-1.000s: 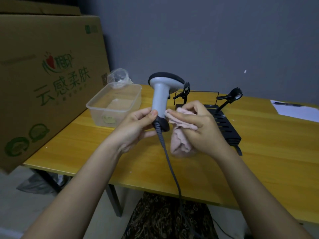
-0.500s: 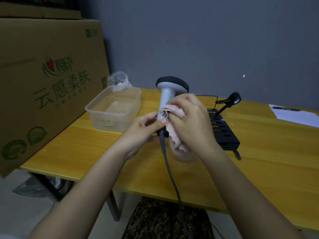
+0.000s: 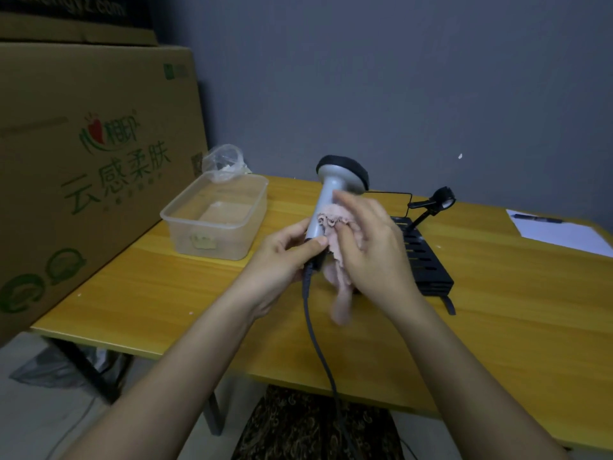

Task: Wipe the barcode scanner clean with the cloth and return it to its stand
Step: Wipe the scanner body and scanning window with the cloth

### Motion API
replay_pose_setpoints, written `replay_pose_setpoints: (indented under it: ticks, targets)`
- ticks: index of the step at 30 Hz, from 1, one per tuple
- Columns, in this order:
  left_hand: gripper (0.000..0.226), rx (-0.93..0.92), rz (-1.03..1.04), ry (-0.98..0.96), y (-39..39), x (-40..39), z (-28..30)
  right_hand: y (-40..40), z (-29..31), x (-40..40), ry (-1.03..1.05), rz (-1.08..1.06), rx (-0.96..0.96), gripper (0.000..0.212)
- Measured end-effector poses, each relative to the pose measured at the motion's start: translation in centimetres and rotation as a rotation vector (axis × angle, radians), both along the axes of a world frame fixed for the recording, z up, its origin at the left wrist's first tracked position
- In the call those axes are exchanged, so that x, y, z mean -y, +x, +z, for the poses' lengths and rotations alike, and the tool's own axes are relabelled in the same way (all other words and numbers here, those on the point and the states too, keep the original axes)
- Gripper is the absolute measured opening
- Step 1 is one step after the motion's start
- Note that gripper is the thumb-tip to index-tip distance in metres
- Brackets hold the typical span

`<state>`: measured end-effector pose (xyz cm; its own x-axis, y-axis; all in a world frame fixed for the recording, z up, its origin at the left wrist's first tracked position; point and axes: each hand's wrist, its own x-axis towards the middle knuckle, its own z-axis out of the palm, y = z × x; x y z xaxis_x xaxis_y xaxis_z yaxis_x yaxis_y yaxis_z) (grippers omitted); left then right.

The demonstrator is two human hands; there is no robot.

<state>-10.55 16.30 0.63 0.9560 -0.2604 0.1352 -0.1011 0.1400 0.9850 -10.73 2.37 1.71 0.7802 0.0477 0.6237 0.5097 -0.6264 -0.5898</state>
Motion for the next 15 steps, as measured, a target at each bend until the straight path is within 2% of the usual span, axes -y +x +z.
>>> replay_pose_setpoints:
  ticks: [2,4,8,11,13,15]
  targets:
    - [0.039,0.008,0.062,0.004,0.0,0.4,-0.1,0.2,1.5,0.0,-0.089,-0.103,0.035,0.024]
    - [0.046,0.023,0.117,0.027,0.0,0.7,-0.2,0.8,3.1,-0.3,-0.217,-0.187,0.164,0.018]
    - [0.046,0.047,0.146,0.007,0.1,1.2,0.0,2.3,4.2,-1.6,-0.544,-0.276,0.291,0.021]
    - [0.034,0.038,0.160,-0.004,0.2,1.0,-0.1,2.0,3.1,-1.1,-0.600,-0.105,0.226,0.031]
    - [0.025,0.016,0.129,-0.036,0.4,0.5,-0.5,1.1,1.9,-0.1,-0.519,0.070,0.183,0.027]
    - [0.027,-0.013,0.099,-0.074,0.5,0.2,-0.9,0.4,0.8,1.2,-0.389,0.163,0.103,0.029]
